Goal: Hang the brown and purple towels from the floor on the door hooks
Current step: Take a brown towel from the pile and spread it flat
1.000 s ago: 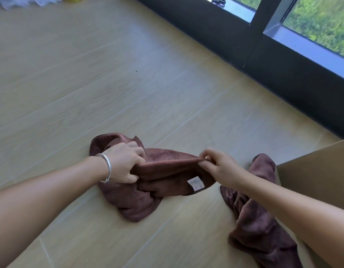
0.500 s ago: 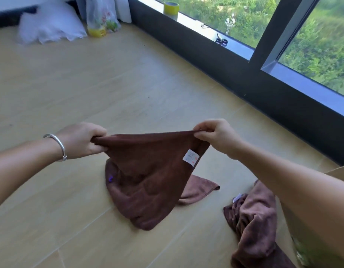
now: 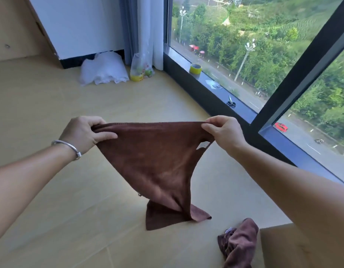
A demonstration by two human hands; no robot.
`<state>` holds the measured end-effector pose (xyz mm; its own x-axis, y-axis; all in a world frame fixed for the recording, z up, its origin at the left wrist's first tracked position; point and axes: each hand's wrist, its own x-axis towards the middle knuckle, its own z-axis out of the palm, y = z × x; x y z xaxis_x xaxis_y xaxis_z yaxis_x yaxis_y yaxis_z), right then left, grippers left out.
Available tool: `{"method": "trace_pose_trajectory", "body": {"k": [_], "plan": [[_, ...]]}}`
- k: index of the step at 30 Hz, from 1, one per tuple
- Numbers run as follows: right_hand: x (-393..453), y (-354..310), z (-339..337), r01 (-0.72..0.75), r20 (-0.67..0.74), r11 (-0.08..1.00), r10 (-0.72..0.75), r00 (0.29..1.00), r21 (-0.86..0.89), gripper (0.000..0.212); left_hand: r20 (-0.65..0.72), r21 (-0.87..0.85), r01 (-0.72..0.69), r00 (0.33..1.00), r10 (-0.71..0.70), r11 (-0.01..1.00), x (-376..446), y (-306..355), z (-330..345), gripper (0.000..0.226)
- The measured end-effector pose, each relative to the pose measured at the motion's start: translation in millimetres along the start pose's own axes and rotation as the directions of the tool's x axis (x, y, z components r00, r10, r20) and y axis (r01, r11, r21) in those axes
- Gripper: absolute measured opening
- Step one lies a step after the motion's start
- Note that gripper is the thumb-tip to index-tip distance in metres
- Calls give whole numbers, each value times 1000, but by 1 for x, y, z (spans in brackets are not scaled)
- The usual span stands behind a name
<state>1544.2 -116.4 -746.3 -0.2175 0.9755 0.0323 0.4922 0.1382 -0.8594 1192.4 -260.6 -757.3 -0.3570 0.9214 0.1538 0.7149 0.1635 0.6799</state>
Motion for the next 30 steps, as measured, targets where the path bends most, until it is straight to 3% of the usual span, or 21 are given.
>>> {"method": "trace_pose_trajectory", "body": {"k": [7, 13, 19, 22, 25, 27, 30], "plan": [[1, -150, -49, -10, 86, 1000, 9, 996, 5, 7, -50, 24, 44, 998, -42, 999, 2, 75, -132, 18], [-38, -209, -74, -41, 181, 999, 38, 983, 16, 10, -55, -22, 94, 994, -96, 995, -30, 118, -203, 22], [-128, -180, -77, -127, 385, 989, 89, 918, 73, 17, 139, -44, 211, 969, -203, 977, -138, 113, -198, 23], [-177, -137, -69, -200, 499, 980, 170, 850, 7, 19, 202, 1, 295, 936, -289, 955, -204, 94, -172, 23], [-221, -91, -66, -181, 611, 977, 214, 762, -117, 21, 249, 26, 397, 886, -391, 917, -270, 75, -141, 27], [-248, -64, -63, -168, 644, 970, 242, 725, -176, 18, 269, 52, 429, 864, -426, 902, -310, 64, -120, 35], [-281, -27, -57, -192, 622, 960, 278, 732, -204, 13, 310, 77, 453, 836, -453, 888, -366, 48, -89, 42]]}}
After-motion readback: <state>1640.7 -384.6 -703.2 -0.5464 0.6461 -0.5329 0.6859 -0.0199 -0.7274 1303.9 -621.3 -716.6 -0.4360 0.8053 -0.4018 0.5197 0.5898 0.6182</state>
